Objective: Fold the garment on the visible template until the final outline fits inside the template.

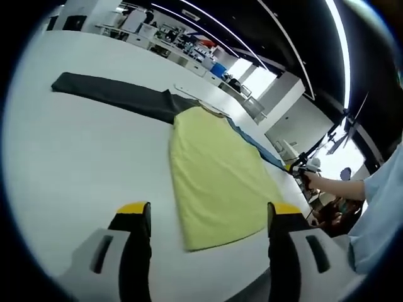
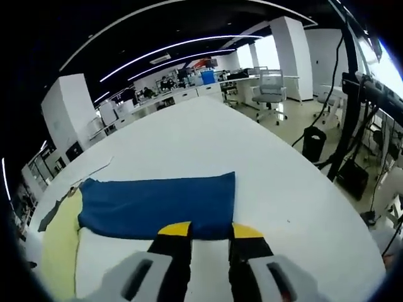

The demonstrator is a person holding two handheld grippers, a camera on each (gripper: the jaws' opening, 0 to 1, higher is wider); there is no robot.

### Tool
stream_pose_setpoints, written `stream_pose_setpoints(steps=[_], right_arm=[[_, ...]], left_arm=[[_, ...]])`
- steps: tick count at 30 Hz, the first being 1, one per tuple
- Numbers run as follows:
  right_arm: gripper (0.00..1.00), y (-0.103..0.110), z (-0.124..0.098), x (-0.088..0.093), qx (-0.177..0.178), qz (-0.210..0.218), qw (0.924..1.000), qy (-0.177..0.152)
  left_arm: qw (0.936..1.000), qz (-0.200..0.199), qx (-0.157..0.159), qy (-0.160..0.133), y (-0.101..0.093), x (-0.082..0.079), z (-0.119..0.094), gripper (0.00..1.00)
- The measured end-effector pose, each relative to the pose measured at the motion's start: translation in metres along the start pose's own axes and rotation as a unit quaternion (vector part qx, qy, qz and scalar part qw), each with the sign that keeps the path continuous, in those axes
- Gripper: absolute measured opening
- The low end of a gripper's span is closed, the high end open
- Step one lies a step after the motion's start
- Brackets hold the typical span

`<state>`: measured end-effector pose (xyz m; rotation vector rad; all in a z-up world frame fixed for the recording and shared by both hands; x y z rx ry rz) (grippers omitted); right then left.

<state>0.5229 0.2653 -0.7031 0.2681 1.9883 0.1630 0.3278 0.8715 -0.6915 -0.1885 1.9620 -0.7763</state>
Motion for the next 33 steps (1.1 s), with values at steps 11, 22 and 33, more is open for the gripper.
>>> stream_pose_setpoints(steps=[11, 22, 33], right_arm=[[0.00, -0.006, -0.001, -0.005, 0.010, 0.005, 0.9999, -0.006], [0.00, 0.022, 0.000, -0.030, -0.041, -0.026, 0.9986, -0.020], [0.00, 0.098, 0.007, -0.053, -0.143, -0.086, 0.9854, -0.033]], left_arm=[[0.9999, -0.008, 0.003, 0.006, -0.001, 0.008, 0.001, 0.71], [0.9998, -0.012, 0.016, -0.004, -0.006, 0.007, 0.003, 0.70], [0.9993, -0.018, 0.026, -0.020, -0.011, 0.005, 0.003, 0.68]])
Point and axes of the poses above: the point that each gripper's makers call its tool centre point, and the gripper's own axes: z roughly forward along the fingers, y roughly to its left, x roughly out of its underside, the point moved 6 cm from there along -z, roughly backward along the fingers, and after that the axes turned 12 degrees about -y, right-handed, at the moved point
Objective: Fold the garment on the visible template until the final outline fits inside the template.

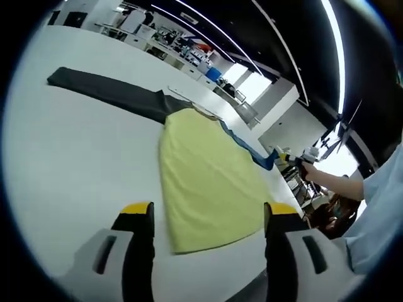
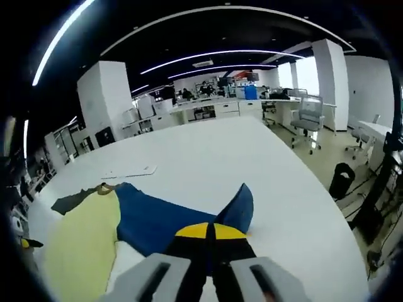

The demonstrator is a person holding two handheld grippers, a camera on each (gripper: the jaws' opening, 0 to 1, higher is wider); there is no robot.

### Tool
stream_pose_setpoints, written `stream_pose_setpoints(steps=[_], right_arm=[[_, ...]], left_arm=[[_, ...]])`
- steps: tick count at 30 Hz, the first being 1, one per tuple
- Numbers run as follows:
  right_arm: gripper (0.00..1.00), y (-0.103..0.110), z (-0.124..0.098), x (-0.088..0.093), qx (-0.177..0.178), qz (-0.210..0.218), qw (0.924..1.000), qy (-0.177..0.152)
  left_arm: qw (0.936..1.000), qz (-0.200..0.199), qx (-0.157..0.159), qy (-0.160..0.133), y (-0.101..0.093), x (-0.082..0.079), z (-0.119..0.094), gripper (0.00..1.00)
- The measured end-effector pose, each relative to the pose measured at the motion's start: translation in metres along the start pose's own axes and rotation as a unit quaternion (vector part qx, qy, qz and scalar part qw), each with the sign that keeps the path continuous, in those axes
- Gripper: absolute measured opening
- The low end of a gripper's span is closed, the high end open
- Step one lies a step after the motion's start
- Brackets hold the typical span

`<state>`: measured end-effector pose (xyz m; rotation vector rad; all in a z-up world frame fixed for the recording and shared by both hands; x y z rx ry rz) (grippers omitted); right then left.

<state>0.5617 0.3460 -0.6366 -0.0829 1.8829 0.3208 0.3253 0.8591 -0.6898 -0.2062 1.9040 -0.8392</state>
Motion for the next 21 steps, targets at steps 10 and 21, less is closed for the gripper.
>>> stream_pose_setpoints(steps=[10, 21], right_arm=[[0.00, 0.069, 0.026, -0.013, -0.084, -0.008, 0.9963, -0.015], [0.00, 0.130, 0.080, -0.005, -0.168, -0.011, 0.9857, -0.003]], left_arm=[[0.9999, -0.003, 0.004, -0.012, 0.000, -0.004, 0.000, 0.64], [0.9997, -0.003, 0.011, -0.022, 0.001, -0.005, 0.004, 0.64]])
Point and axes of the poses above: the point that each gripper's makers call its tool centre point, and the gripper's own axes: z roughly forward along the fingers, y roughly to its left, x roughly out of its underside, the point moved 6 cm from there along -z, roughly backward along the fingers, and after that the axes turned 12 degrees about -y, right-handed, at the moved point
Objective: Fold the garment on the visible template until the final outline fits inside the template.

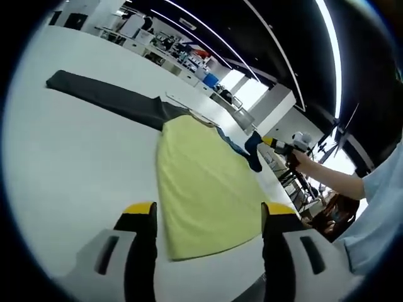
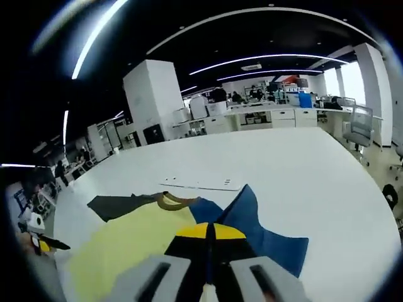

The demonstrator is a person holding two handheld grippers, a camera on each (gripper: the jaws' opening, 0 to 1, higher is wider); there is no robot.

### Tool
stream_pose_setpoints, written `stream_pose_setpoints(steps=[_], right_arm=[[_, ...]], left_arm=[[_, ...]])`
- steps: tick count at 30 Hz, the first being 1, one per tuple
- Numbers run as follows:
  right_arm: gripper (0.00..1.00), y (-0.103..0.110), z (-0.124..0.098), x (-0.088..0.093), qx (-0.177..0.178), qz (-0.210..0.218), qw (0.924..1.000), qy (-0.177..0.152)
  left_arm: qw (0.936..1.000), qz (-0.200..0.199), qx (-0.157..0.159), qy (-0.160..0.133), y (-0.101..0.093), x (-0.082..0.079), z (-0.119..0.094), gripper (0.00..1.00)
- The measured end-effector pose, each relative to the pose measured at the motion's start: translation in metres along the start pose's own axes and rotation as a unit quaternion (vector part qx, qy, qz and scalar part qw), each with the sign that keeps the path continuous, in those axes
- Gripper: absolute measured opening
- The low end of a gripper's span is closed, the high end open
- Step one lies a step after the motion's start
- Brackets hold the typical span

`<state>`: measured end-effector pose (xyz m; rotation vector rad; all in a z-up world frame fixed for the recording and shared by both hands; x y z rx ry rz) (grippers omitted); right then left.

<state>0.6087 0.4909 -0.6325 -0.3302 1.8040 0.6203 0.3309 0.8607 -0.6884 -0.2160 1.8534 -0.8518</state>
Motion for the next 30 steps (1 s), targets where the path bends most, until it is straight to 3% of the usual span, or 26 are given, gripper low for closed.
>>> stream_pose_setpoints(steps=[9, 16, 30], right_arm=[[0.00, 0.041, 0.037, 0.001, -0.047, 0.003, 0.9989, 0.000], [0.00, 0.094, 0.067, -0.002, -0.094, 0.007, 0.9955, -0.009], [0.00, 0.174, 0.117, 0.018, -0.139, -0.001, 0.9903, 0.011]], left_arm=[[0.9998, -0.005, 0.009, -0.014, -0.001, -0.002, 0.000, 0.64], [0.9998, -0.010, 0.007, -0.018, 0.000, -0.002, -0.001, 0.62], [0.9997, -0.016, 0.004, -0.015, 0.002, 0.002, -0.001, 0.61]])
Point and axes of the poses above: the point that each gripper's makers call its tool centre point, and the gripper's own axes: z roughly forward along the fingers, y roughly to its left, x roughly out of its underside, the point moved 6 cm from there along -z, roughly backward along the fingers, and after that the axes turned 12 degrees about -y, right-handed, at the moved point
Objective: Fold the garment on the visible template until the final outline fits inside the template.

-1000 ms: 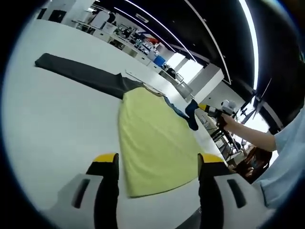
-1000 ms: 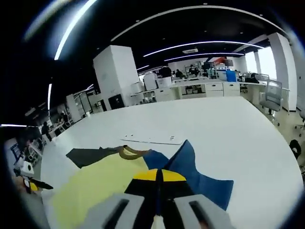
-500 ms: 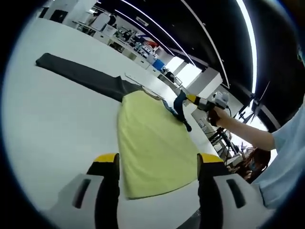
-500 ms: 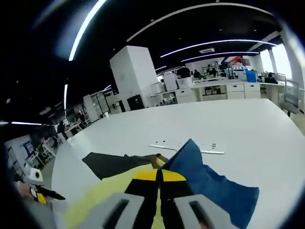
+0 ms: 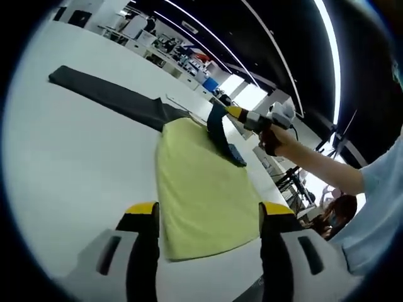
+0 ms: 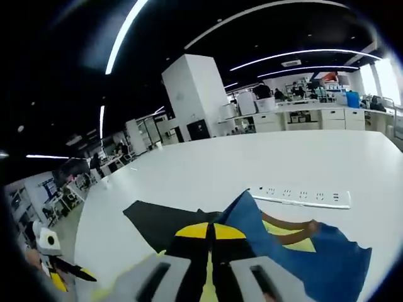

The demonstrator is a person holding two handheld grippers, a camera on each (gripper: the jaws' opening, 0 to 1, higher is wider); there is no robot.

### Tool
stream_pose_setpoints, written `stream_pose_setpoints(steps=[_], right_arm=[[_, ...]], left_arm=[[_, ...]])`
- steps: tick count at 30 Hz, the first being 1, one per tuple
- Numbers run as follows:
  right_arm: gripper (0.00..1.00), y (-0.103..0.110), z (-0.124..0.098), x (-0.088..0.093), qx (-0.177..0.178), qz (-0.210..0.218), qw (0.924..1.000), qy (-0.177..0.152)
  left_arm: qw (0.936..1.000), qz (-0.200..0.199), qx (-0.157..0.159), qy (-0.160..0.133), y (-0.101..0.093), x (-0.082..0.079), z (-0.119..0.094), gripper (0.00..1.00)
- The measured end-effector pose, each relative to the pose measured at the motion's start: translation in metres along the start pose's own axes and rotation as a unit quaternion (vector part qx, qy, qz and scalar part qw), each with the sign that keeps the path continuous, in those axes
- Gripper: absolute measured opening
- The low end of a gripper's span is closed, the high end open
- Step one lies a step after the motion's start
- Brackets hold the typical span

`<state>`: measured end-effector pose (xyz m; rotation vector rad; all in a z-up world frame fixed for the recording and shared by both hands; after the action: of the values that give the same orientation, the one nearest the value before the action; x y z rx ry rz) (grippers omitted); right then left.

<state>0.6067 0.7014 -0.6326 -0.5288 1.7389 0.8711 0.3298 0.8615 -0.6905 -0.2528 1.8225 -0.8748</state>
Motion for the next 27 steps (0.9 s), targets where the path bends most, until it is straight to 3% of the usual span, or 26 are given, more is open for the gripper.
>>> stream_pose_setpoints(steps=[6, 16, 27], right_arm=[[0.00, 0.008, 0.019, 0.015, -0.009, -0.010, 0.9997, 0.021], [0.00, 0.031, 0.040, 0.023, -0.036, -0.004, 0.9989, 0.031], [0.00, 0.029, 0.052, 0.061, -0.036, -0.017, 0.9956, 0.085]], left_arm=[[1.0000, -0.003, -0.002, -0.001, 0.002, 0.001, 0.000, 0.60], [1.0000, -0.007, -0.005, 0.000, 0.007, 0.002, 0.000, 0.60], [0.9999, -0.012, -0.007, -0.001, 0.008, 0.003, 0.001, 0.60]])
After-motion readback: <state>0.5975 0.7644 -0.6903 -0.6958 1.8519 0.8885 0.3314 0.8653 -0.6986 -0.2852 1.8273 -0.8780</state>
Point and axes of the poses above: the point that each gripper's makers call its tool centre point, and the gripper's own axes: z roughly forward along the fingers, y roughly to its left, x roughly out of its underside, the point moved 6 cm from there along -z, roughly backward along the fingers, and after that the axes turned 12 degrees about -y, right-handed, at the moved point
